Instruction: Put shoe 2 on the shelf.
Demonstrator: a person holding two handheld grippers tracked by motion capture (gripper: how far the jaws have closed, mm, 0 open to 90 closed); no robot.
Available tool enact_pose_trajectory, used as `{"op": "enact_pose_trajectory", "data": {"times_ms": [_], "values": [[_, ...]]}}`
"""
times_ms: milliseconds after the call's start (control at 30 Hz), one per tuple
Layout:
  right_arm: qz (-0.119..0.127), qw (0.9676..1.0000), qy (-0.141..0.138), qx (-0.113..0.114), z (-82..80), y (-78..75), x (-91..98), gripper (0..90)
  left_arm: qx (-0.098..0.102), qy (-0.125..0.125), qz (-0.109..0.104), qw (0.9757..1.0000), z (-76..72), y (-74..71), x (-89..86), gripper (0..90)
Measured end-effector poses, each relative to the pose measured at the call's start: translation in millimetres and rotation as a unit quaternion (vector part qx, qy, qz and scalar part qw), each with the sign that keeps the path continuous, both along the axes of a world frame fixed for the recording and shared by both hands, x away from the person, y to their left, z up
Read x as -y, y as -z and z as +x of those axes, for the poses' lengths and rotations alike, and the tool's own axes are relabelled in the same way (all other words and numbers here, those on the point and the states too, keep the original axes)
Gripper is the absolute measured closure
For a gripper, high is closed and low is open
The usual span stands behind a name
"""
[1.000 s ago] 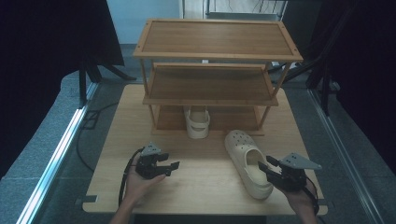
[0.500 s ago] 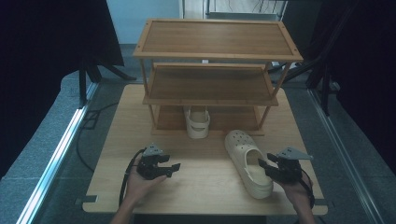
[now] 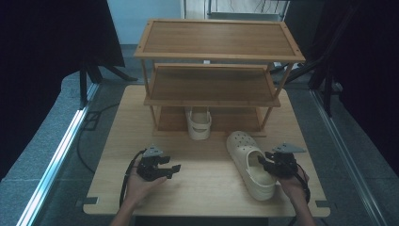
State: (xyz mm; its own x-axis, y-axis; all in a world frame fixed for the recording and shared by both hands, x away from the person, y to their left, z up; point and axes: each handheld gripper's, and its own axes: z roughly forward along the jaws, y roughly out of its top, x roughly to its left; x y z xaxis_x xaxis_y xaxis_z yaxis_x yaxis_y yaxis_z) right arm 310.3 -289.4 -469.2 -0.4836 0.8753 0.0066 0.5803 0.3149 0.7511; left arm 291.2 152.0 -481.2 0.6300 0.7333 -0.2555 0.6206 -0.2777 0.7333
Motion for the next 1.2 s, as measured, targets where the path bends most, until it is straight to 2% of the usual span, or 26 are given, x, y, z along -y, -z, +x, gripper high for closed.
{"op": "enact_pose_trajectory", "data": {"times_ms": [133,167,267,433,600,833,933,1067,1200], "values": [[0.008,0.9999,0.008,-0.008,-1.7,7.4,-0.3,69.0,0.000,-0.003,0.000,1.0000,0.3,0.3,-0.4,39.0],[0.007,0.9998,0.017,-0.008,-2.5,10.6,-0.5,73.1,0.000,-0.004,0.000,1.0000,0.3,0.5,-0.3,39.0],[0.009,0.9997,0.022,-0.005,-3.1,11.7,-0.4,74.5,0.001,-0.002,0.001,1.0000,0.0,0.5,0.2,39.0],[-0.001,0.9995,0.032,0.005,-4.4,11.7,-1.6,78.6,0.003,-0.004,0.000,1.0000,-0.1,-0.3,-0.5,39.0],[0.010,0.9992,0.038,0.009,-4.6,12.0,0.2,79.5,0.001,-0.006,0.000,1.0000,0.7,0.7,-1.7,39.0],[0.019,0.9988,0.039,0.023,-8.9,3.0,-2.0,79.7,0.002,-0.007,-0.001,1.0000,0.3,0.1,-1.7,38.9],[0.030,0.9982,0.041,0.031,-9.5,-2.9,-2.1,79.8,0.002,-0.007,-0.001,1.0000,0.5,0.4,-1.4,38.9],[0.035,0.9975,0.044,0.043,-6.4,-10.6,-5.7,79.7,0.002,-0.006,-0.001,1.0000,0.3,0.2,-1.9,38.9],[0.039,0.9973,0.043,0.045,0.4,-14.9,-12.3,79.7,0.002,-0.006,-0.002,1.0000,0.3,-0.2,-2.7,38.9]]}}
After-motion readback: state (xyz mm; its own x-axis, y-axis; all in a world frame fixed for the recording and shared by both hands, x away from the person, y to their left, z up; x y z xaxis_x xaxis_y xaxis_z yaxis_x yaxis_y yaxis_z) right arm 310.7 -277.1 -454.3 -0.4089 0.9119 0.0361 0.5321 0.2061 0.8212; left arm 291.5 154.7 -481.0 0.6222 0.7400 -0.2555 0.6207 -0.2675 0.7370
